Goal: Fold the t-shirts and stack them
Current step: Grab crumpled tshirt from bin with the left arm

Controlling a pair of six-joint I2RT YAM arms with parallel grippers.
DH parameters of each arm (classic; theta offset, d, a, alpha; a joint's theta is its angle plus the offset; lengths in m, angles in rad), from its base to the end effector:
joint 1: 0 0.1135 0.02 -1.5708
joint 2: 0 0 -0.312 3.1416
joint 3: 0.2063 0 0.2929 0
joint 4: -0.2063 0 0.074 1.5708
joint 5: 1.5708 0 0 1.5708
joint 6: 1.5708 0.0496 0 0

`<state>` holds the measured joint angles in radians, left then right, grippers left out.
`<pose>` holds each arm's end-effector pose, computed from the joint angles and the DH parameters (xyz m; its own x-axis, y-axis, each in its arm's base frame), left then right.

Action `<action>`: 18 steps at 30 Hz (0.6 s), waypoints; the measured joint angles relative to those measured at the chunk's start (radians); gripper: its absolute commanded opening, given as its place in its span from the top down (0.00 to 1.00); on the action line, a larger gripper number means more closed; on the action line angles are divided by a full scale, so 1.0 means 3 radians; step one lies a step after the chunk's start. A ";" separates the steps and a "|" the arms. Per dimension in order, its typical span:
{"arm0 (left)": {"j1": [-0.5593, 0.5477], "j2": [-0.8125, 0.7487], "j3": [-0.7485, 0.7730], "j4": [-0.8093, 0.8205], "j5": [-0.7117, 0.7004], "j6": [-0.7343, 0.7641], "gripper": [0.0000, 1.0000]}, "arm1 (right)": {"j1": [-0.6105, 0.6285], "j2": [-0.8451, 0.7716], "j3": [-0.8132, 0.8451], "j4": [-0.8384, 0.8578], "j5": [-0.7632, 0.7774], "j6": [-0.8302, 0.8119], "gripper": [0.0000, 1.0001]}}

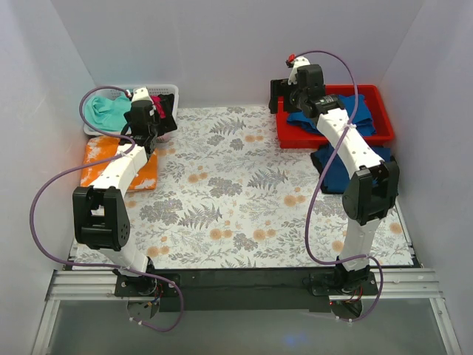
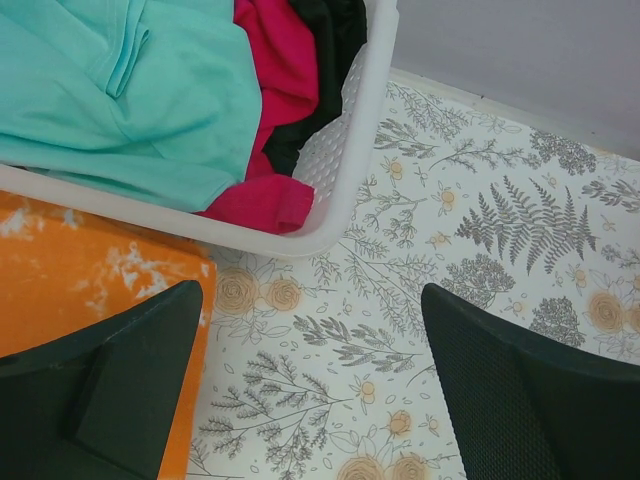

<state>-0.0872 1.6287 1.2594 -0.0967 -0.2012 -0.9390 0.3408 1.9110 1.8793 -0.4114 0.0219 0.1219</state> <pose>0.4358 -0.0282 0.3224 -0.1897 -0.7771 -0.6001 -0.4158 0.6172 -0.6679 0.4944 0.1742 0.4055 -0.4394 -0.0269 -0.8979 -0.2640 0.9593 0.1005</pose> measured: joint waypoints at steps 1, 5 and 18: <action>0.0000 0.0000 0.0000 -0.0001 0.0001 0.0017 0.09 | 0.0000 0.0004 0.0000 -0.0004 -0.0001 0.0013 0.02; 0.0000 0.0000 0.0000 -0.0008 -0.0009 0.0028 0.08 | 0.0000 0.0008 0.0000 -0.0013 -0.0010 0.0033 0.02; 0.0070 0.1073 0.1662 -0.0820 -0.0249 -0.0346 0.26 | 0.0057 0.0003 -0.0037 -0.0009 0.0056 -0.0029 0.02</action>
<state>-0.0662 1.9507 1.7580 -0.3428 -0.2760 -1.0428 0.3580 1.9118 1.8683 -0.4141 0.0387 0.1131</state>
